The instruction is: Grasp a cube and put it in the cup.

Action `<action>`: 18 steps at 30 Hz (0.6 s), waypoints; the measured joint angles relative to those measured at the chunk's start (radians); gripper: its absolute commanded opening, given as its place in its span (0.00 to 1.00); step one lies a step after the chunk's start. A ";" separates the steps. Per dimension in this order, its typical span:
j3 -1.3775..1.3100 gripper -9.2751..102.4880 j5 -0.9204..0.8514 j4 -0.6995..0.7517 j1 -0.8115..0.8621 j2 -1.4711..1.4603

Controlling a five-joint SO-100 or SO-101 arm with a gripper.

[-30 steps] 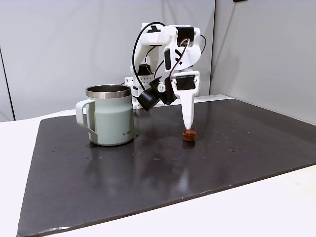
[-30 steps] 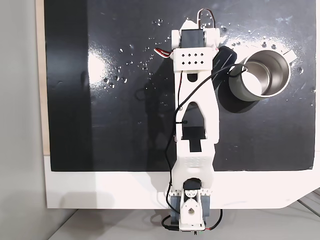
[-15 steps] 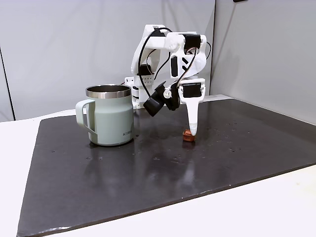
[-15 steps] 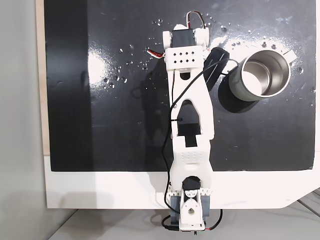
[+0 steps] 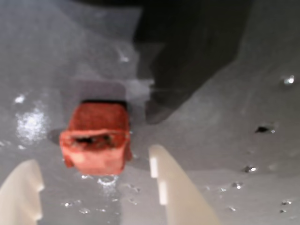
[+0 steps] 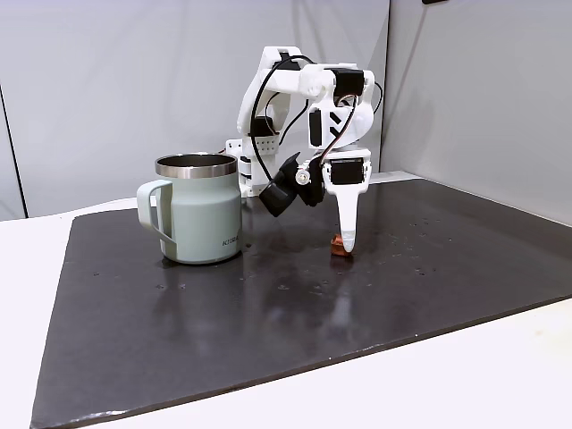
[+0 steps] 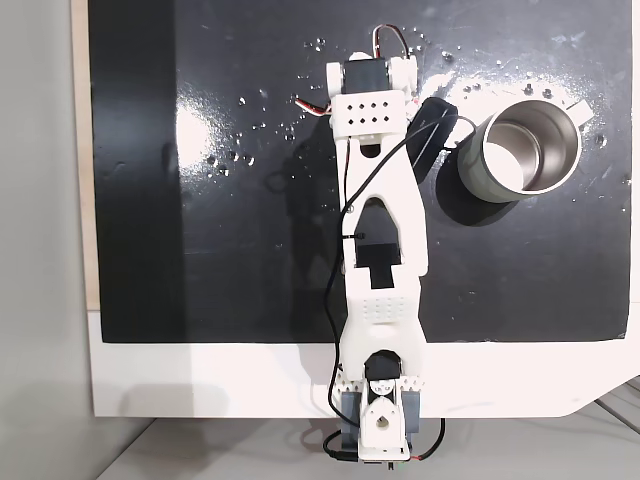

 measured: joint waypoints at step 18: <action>0.006 0.16 -0.002 0.000 0.017 -0.011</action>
